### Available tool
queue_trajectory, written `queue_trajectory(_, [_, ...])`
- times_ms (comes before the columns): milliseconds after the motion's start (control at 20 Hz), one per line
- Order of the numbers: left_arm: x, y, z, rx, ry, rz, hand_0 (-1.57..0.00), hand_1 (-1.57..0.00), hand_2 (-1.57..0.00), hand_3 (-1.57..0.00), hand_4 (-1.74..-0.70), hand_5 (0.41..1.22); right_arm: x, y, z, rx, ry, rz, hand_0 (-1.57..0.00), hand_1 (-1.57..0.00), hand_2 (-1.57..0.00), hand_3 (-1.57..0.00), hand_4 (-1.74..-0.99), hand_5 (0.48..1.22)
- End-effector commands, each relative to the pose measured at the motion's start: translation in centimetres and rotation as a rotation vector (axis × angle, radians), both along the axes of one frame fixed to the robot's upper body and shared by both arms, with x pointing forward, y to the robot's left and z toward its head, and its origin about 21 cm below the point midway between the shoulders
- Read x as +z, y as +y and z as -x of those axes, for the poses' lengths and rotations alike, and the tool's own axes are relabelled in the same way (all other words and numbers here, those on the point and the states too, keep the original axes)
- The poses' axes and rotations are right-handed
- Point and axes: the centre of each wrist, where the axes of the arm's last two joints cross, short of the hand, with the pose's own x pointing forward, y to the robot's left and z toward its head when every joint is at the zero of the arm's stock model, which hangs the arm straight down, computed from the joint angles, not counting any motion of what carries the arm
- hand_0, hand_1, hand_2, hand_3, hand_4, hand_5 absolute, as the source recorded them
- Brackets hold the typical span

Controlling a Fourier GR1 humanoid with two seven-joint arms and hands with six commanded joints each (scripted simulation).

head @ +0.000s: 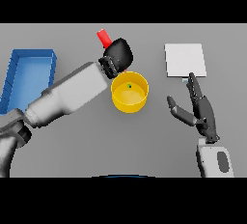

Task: Pick up the red beaker and tilt it to pour out 1 green nut into yellow bowl. Pick up the yellow bowl and place it on the metallic measuring scale.

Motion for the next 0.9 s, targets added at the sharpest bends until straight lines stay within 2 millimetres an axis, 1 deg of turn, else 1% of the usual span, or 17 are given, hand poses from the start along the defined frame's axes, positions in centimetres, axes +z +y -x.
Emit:
queue_trajectory(0, [0.1, -0.5, 0.1, -0.02, -0.011, -0.044, -1.57, -1.57, -1.57, -1.55, -1.74, 1.221, 0.1, 0.0, 0.1, -0.005, -0.011, 0.008, 0.0, 0.0, 0.0, 0.0, -1.283, 0.602])
queue_trajectory(100, [0.1, -1.2, 0.1, -0.055, -0.014, -0.115, -1.57, -1.57, -1.57, -1.55, -1.74, 1.221, 0.1, -0.1, 0.1, -0.007, -0.006, 0.009, 0.0, 0.0, 0.0, 0.0, -1.29, 0.607])
queue_trajectory(150, [0.0, -1.6, 0.1, -0.063, -0.016, -0.135, -1.57, -1.57, -1.57, -1.56, -1.74, 1.221, -0.3, 0.1, 0.2, -0.009, -0.002, 0.019, 0.0, 0.0, 0.0, 0.0, -1.29, 0.607])
queue_trajectory(200, [0.0, -2.1, 0.4, -0.063, -0.023, -0.152, -1.57, -1.57, -1.57, -1.56, -1.74, 1.221, -0.3, 0.2, 0.3, -0.008, 0.001, 0.017, 0.0, 0.0, 0.0, 0.0, -1.289, 0.604])
queue_trajectory(250, [-0.2, -2.2, 0.4, -0.065, -0.027, -0.17, -1.57, -1.57, -1.57, -1.56, -1.74, 1.221, -0.3, 0.2, 0.3, -0.003, -0.008, 0.021, 0.0, 0.0, 0.0, 0.0, -1.28, 0.601])
queue_trajectory(350, [0.2, -2.8, 0.4, -0.073, -0.045, -0.205, -1.57, -1.57, -1.57, -1.57, -1.74, 1.221, -0.2, -0.1, 0.4, -0.01, -0.017, 0.033, 0.0, 0.0, 0.0, 0.0, -1.282, 0.603])
queue_trajectory(400, [-0.3, -2.8, 0.4, -0.076, -0.057, -0.23, -1.57, -1.57, -1.57, -1.57, -1.74, 1.221, -0.3, 0.0, 0.2, -0.01, -0.016, 0.037, 0.0, 0.0, 0.0, 0.0, -1.277, 0.598])
queue_trajectory(450, [-0.1, -2.6, 0.2, -0.079, -0.062, -0.25, -1.57, -1.57, -1.57, -1.57, -1.74, 1.221, -0.4, 0.0, 0.3, -0.008, -0.016, 0.037, 0.0, 0.0, 0.0, 0.0, -1.274, 0.592])
queue_trajectory(500, [0.3, -2.8, 0.1, -0.082, -0.078, -0.264, -1.57, -1.57, -1.57, -1.57, -1.74, 1.221, -0.8, 0.2, 0.3, -0.007, -0.008, 0.033, 0.0, 0.0, 0.0, 0.0, -1.268, 0.589])
queue_trajectory(550, [0.3, -3.1, 0.1, -0.09, -0.081, -0.276, -1.57, -1.57, -1.57, -1.57, -1.74, 1.221, -0.7, 0.3, 0.4, -0.008, -0.01, 0.035, 0.0, 0.0, 0.0, 0.0, -1.264, 0.588])
queue_trajectory(600, [0.2, -2.9, 0.1, -0.094, -0.09, -0.287, -1.57, -1.57, -1.57, -1.57, -1.74, 1.221, -0.3, 0.3, 0.2, -0.014, -0.02, 0.049, 0.0, 0.0, 0.0, 0.0, -1.258, 0.587])
queue_trajectory(650, [0.5, -3.0, 0.1, -0.095, -0.103, -0.291, -1.57, -1.57, -1.57, -1.57, -1.74, 1.221, -0.2, 0.0, 0.0, -0.024, -0.013, 0.052, 0.0, 0.0, 0.0, 0.0, -1.245, 0.585])
queue_trajectory(700, [0.8, -3.0, 0.0, -0.098, -0.116, -0.295, -1.57, -1.57, -1.57, -1.57, -1.74, 1.221, -0.4, -0.1, 0.2, -0.024, -0.008, 0.055, 0.0, 0.0, 0.0, 0.0, -1.238, 0.584])
queue_trajectory(800, [1.8, -3.2, -0.3, -0.097, -0.14, -0.281, -1.57, -1.57, -1.57, -1.57, -1.74, 1.221, -0.4, 0.1, 0.2, -0.013, -0.01, 0.035, 0.0, 0.0, 0.0, 0.0, -1.233, 0.585])
queue_trajectory(850, [2.5, -3.4, -0.6, -0.087, -0.159, -0.276, -1.57, -1.57, -1.57, -1.57, -1.74, 1.189, -0.4, 0.0, 0.4, -0.012, -0.023, 0.04, 0.0, 0.0, 0.0, 0.0, -1.226, 0.587])
